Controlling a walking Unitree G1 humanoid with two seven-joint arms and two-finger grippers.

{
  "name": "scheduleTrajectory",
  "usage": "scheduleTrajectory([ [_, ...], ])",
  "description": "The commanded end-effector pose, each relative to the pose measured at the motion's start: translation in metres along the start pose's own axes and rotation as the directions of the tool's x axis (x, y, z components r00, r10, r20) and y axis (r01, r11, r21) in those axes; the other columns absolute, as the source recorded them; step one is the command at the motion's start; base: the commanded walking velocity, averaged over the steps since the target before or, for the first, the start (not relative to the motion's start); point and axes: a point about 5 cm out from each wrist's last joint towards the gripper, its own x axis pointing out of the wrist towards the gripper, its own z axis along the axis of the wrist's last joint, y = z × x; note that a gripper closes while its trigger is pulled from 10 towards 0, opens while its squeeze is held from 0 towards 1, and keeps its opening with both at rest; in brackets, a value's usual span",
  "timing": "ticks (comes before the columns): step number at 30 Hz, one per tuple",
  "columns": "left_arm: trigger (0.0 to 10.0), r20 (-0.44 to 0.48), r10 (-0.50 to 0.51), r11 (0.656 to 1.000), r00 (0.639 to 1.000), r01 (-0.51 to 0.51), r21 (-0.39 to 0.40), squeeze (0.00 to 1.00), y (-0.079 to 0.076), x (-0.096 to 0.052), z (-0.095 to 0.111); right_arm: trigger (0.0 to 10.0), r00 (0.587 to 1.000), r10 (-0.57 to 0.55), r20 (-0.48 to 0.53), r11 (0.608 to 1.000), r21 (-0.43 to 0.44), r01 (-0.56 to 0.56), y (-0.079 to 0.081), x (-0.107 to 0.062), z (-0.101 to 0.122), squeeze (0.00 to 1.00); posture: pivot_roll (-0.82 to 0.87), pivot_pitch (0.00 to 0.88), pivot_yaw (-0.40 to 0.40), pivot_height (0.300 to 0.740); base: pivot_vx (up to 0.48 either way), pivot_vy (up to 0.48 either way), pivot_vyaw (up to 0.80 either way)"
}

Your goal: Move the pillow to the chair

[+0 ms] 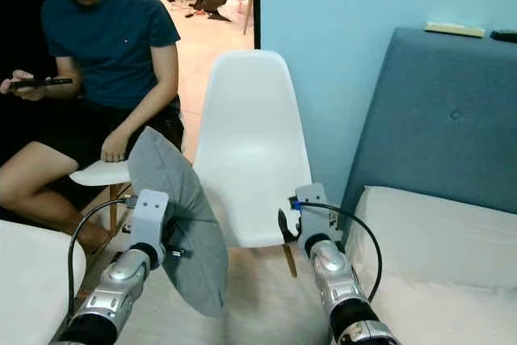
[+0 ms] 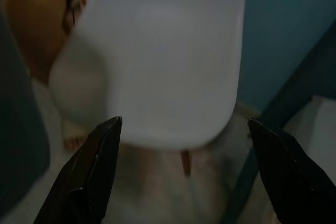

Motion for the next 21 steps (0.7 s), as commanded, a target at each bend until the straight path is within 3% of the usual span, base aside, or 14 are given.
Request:
scheduleTrajectory([
  [1, 10.0, 0.045, 0.011, 1.0, 0.999, -0.012, 0.003, 0.0, 0.003, 0.004, 0.012, 10.0, 0.999, 0.005, -0.053, 1.0, -0.012, -0.006, 0.002, -0.002, -0.01, 0.0, 0.01, 0.044, -0.008, 0.74, 0.0, 0.0, 0.0],
  [5, 10.0, 0.067, 0.041, 0.998, 0.997, -0.038, -0.045, 0.0, 0.005, 0.004, 0.015, 10.0, 0.999, 0.016, -0.04, 1.0, -0.003, -0.016, 0.006, -0.003, -0.01, 0.0, 0.01, 0.049, -0.01, 0.74, 0.0, 0.0, 0.0],
  [15, 10.0, 0.091, 0.024, 0.998, 0.996, -0.019, -0.052, 0.0, 0.002, 0.006, 0.021, 10.0, 0.999, 0.02, -0.045, 1.0, -0.013, -0.021, 0.006, -0.002, -0.011, 0.0, 0.0, 0.047, -0.008, 0.74, 0.0, 0.0, 0.0],
  [21, 10.0, 0.098, 0.016, 0.998, 0.995, -0.011, -0.055, 0.0, 0.002, 0.007, 0.023, 10.0, 0.999, 0.012, -0.041, 1.0, 0.005, -0.012, 0.004, -0.003, -0.011, 0.0, 0.0, 0.042, -0.007, 0.74, 0.25, 0.0, 0.0],
])
